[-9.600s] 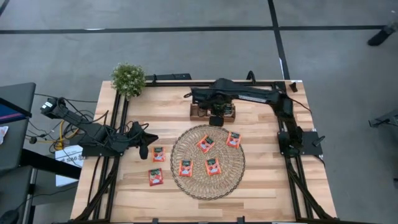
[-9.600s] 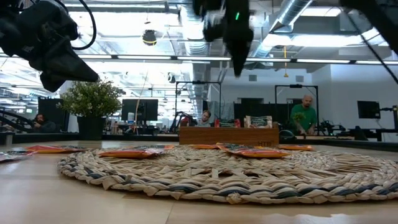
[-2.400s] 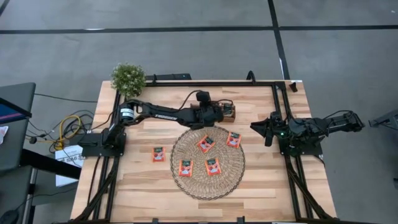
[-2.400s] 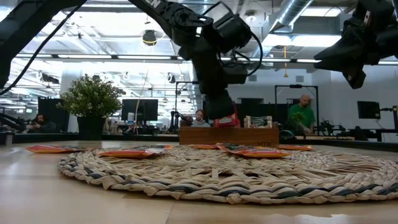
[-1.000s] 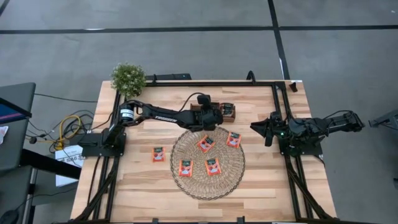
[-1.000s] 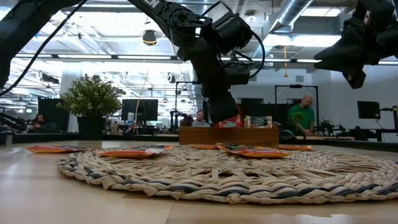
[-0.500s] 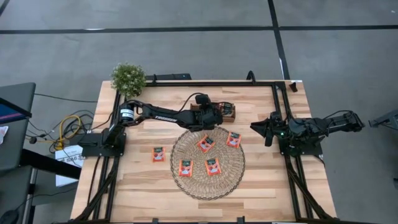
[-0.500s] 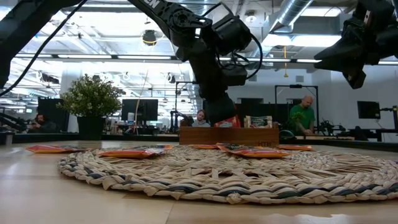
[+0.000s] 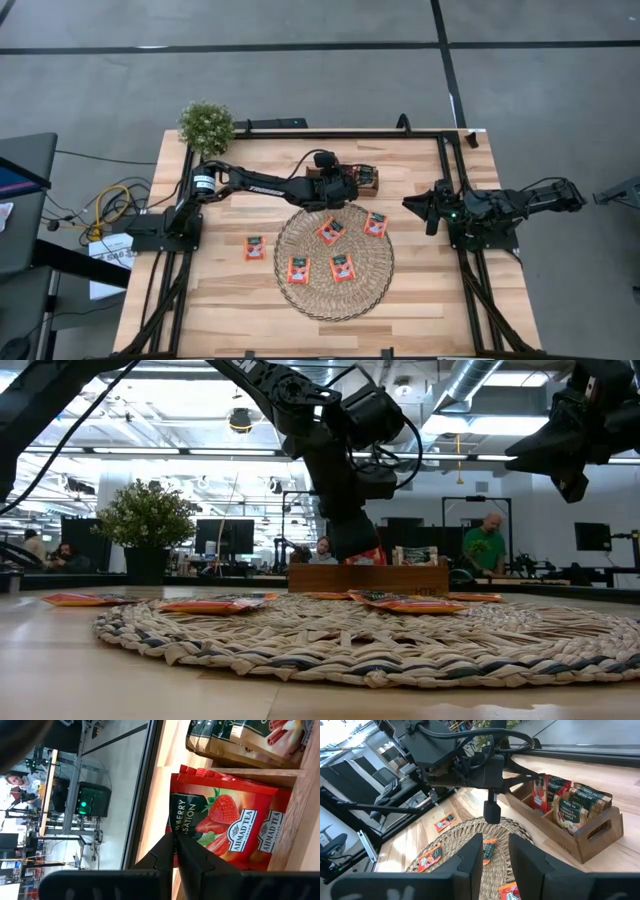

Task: Pick & Place Tea
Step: Put the red tea bag into the middle section of the wooden organizer

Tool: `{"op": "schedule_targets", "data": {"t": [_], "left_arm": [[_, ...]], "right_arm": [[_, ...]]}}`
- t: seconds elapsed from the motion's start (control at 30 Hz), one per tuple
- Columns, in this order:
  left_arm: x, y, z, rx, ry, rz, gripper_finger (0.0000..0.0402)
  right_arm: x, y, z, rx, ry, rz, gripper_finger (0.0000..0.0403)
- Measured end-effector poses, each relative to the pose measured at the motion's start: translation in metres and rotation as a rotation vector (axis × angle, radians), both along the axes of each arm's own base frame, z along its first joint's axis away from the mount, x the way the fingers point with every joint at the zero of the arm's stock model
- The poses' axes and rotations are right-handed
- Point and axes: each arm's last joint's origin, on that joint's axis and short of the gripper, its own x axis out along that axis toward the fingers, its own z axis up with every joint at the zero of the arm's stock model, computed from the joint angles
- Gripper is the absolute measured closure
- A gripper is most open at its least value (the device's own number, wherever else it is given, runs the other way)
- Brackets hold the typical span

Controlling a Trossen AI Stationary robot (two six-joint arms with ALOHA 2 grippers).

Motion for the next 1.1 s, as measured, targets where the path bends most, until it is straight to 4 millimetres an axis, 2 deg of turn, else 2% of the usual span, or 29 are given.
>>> {"op": "schedule_targets", "data": {"t": [1.1], "left_arm": [[-0.0011, -0.0016, -0.0023, -0.022, 0.065, -0.057, 0.0386]], "right_arm": [[0.0, 0.0, 0.0, 0.0, 0.0, 0.0, 0.0317]]}}
